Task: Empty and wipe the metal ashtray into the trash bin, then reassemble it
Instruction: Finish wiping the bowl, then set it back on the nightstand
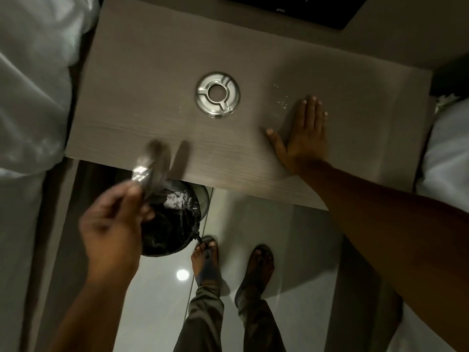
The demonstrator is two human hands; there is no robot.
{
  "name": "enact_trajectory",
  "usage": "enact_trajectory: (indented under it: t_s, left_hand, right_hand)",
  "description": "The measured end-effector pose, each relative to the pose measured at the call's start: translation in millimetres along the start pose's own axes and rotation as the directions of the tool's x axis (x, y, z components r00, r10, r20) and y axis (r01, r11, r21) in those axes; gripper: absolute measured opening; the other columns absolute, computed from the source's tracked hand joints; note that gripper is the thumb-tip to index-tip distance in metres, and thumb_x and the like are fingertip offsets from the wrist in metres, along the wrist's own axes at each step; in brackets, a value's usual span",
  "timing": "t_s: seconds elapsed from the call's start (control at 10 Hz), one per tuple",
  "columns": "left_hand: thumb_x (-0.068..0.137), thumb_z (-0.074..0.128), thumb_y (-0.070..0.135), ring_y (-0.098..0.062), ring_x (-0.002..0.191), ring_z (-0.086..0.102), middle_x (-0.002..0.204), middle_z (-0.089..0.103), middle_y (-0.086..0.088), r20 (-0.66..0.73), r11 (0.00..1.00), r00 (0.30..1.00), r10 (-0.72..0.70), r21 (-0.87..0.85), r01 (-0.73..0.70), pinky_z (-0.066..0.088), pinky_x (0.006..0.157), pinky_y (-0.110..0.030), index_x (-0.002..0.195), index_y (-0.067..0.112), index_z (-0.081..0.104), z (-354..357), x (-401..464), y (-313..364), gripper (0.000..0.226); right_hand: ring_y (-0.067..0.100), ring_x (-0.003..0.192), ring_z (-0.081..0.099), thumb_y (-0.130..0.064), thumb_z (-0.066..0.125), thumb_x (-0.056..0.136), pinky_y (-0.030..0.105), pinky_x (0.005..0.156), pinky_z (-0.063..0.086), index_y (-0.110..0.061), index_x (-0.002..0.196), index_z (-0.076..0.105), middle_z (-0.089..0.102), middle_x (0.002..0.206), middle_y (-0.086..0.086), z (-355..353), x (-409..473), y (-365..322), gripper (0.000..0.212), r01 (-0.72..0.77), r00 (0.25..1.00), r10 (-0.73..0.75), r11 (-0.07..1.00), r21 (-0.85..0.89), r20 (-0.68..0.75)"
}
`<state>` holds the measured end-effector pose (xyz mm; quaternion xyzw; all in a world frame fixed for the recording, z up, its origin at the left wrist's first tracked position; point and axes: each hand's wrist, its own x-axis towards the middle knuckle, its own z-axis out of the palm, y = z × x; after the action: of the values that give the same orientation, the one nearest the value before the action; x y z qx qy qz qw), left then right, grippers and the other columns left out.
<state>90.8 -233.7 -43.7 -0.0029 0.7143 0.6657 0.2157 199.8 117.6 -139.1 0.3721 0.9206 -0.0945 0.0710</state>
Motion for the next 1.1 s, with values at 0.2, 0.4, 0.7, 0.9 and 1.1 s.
enact_trajectory:
  t_s: [0.2, 0.4, 0.7, 0.9, 1.1]
  left_hand:
    - [0.092, 0.059, -0.006, -0.021, 0.091, 0.063, 0.103, 0.067, -0.019, 0.603, 0.49, 0.661, 0.446, 0.454, -0.744, 0.046, 0.085, -0.022, 0.111, 0.0, 0.071, 137, 73, 28, 0.023]
    - [0.086, 0.058, -0.006, -0.036, 0.102, 0.062, 0.118, 0.065, -0.018, 0.797, 0.3, 0.572, 0.197, 0.506, -0.809, 0.049, 0.084, -0.039, 0.119, 0.002, 0.067, 153, 99, -8, 0.035]
    - [0.09, 0.065, 0.004, -0.033, 0.081, 0.068, 0.113, 0.066, -0.015, 0.847, 0.337, 0.51, 0.151, 0.441, -0.832, 0.058, 0.071, -0.043, 0.118, 0.002, 0.069, 173, 101, -10, 0.028]
    - [0.07, 0.065, 0.04, -0.036, 0.103, 0.059, 0.134, 0.047, -0.016, 0.735, 0.244, 0.637, 0.232, 0.59, -0.769, 0.053, 0.076, -0.042, 0.135, 0.013, 0.05, 159, 141, 25, 0.072]
    - [0.055, 0.084, 0.055, -0.04, 0.139, 0.018, 0.154, 0.02, -0.013, 0.681, -0.054, 0.664, -0.307, 0.685, -0.727, 0.03, 0.107, -0.059, 0.15, 0.032, 0.023, 193, 234, 60, 0.115]
  right_hand:
    - [0.038, 0.158, 0.006, -0.075, 0.025, 0.096, 0.051, 0.128, 0.003, 0.004, 0.16, 0.013, 0.01, 0.169, 0.027, -4, 11, -1, 0.102, 0.031, 0.998, -0.028, 0.999, 0.042, -0.063]
    - [0.044, 0.155, 0.015, -0.059, 0.032, 0.098, 0.054, 0.127, 0.008, 0.007, 0.157, 0.02, 0.019, 0.166, 0.03, -2, 12, -7, 0.089, 0.044, 0.988, -0.036, 0.998, 0.052, -0.151]
    - [0.043, 0.156, 0.013, -0.052, 0.036, 0.097, 0.053, 0.128, 0.007, 0.006, 0.158, 0.019, 0.018, 0.166, 0.03, 6, 18, 9, 0.086, 0.019, 0.986, -0.007, 0.997, 0.074, -0.169]
    - [0.044, 0.155, 0.014, -0.051, 0.039, 0.097, 0.052, 0.128, 0.007, 0.006, 0.158, 0.019, 0.019, 0.166, 0.03, 5, 16, 13, 0.086, 0.033, 0.983, -0.025, 0.999, 0.043, -0.181]
    - [0.044, 0.155, 0.013, -0.051, 0.041, 0.096, 0.054, 0.128, 0.009, 0.006, 0.158, 0.019, 0.018, 0.166, 0.03, 3, 23, 5, 0.087, 0.027, 0.987, -0.018, 0.998, 0.057, -0.162]
